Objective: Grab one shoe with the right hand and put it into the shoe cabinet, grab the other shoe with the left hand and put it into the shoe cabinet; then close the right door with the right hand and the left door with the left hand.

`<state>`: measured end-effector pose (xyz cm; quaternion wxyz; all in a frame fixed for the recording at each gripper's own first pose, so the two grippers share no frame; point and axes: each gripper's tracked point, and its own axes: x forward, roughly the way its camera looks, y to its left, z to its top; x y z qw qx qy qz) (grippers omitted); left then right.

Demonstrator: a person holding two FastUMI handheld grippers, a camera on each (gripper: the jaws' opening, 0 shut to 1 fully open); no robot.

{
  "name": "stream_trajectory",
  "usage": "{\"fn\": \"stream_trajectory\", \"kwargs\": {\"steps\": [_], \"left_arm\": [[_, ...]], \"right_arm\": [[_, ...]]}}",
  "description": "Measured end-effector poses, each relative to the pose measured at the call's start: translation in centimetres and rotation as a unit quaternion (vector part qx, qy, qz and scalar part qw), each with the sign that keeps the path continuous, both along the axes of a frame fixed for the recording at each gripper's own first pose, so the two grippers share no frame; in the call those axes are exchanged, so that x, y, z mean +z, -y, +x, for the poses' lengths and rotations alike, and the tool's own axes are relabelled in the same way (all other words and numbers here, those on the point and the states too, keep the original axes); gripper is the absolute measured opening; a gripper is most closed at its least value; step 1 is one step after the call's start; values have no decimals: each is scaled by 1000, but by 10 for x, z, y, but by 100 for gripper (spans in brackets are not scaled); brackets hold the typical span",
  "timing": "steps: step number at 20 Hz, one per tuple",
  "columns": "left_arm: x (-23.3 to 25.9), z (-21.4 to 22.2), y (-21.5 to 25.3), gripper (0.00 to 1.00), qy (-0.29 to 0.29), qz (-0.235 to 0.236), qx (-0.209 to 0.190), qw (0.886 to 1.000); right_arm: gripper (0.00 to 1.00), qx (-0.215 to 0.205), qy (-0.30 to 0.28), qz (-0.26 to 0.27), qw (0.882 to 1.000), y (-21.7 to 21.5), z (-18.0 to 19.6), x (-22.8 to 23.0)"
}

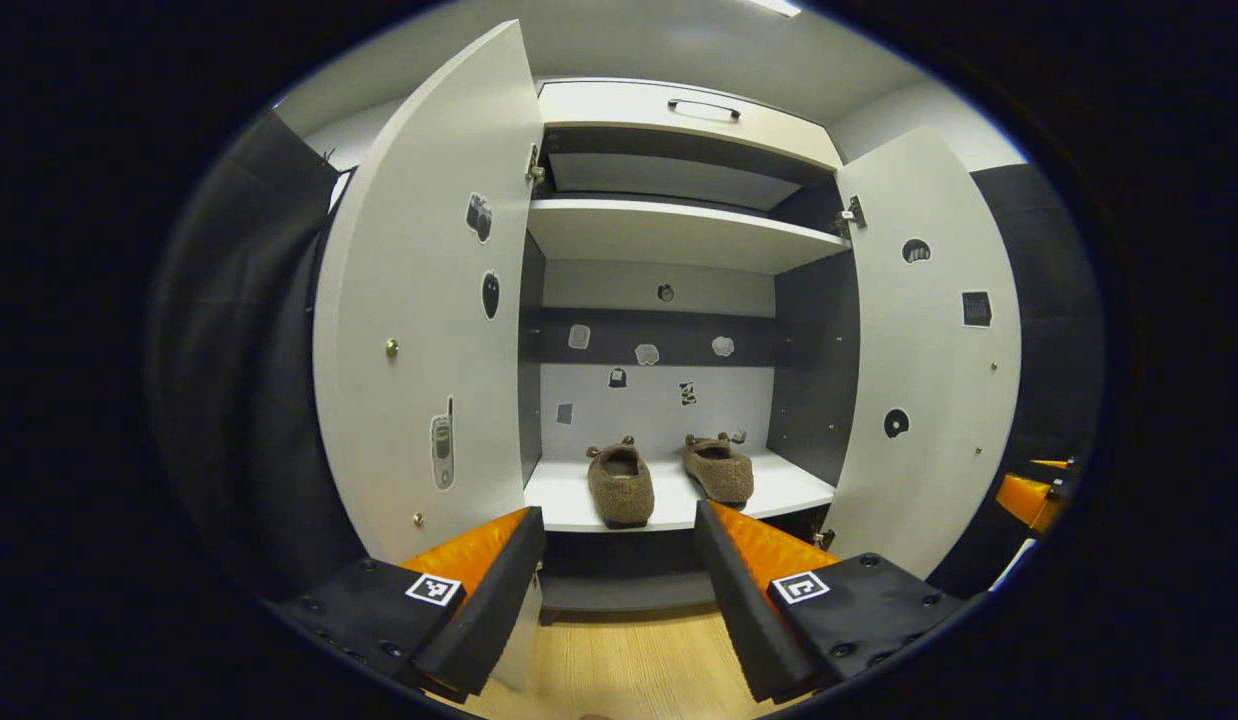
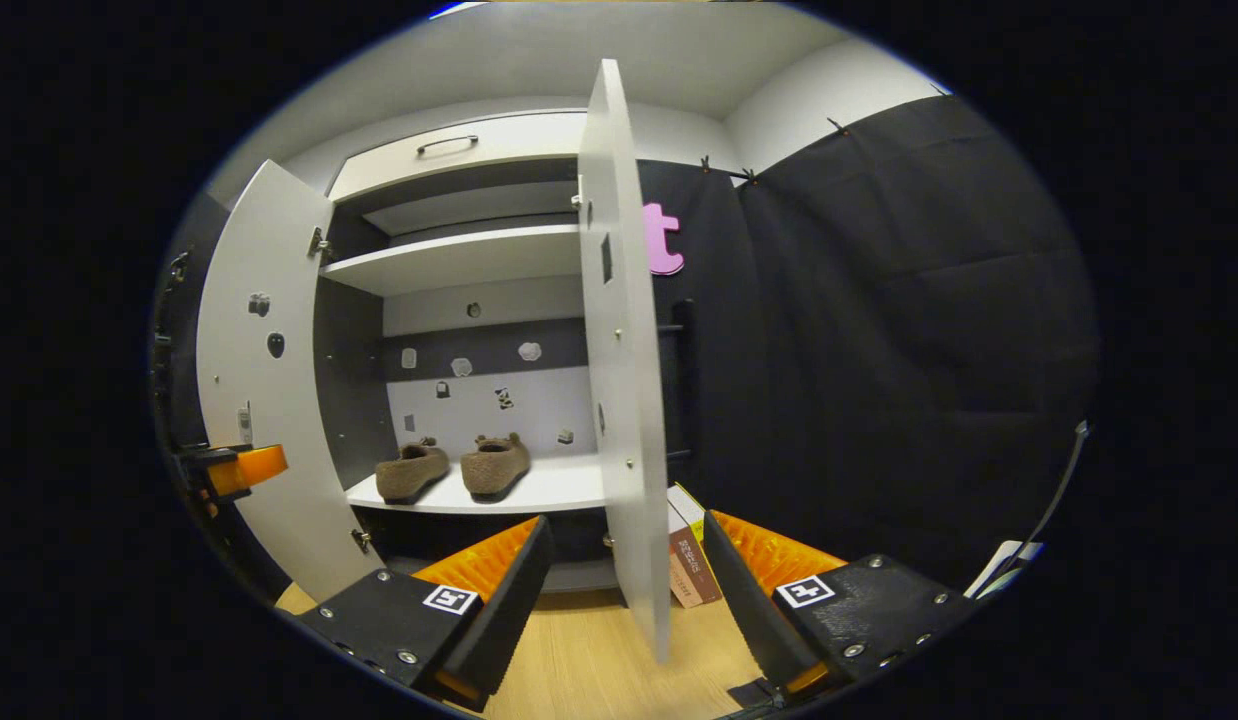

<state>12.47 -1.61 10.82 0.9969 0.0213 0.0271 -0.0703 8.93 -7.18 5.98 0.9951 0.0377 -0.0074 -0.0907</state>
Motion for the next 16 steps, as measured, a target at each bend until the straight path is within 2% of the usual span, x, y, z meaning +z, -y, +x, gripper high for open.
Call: {"fn": "stream_trajectory", "kwargs": {"steps": [3, 4, 6, 7, 10, 13, 16], "left_arm": [[-2, -16, -4, 95, 1, -12, -7, 1000], [0, -21, -6, 99, 4, -15, -8, 1000], [3, -27, -13, 95, 13, -24, -2, 1000], [2, -30, -16, 97, 15, -24, 1, 1000], [-4, -38, -20, 95, 12, -22, 7, 1000], [-10, -44, -23, 96, 5, -23, 12, 1000], [-14, -49, -24, 95, 1, -20, 13, 1000]], "right_arm": [[93, -25, -10, 0, 1000, 33, 7, -11], [93, -34, -15, -2, 999, 44, 10, -15], [93, -45, -22, -1, 999, 63, 15, -25], [93, -48, -28, 1, 998, 73, 16, -33], [93, -56, -47, -12, 997, 95, 29, -53], [93, -43, -58, -18, 997, 101, 48, -68], [93, -19, -55, 10, 998, 93, 56, -73]]}}
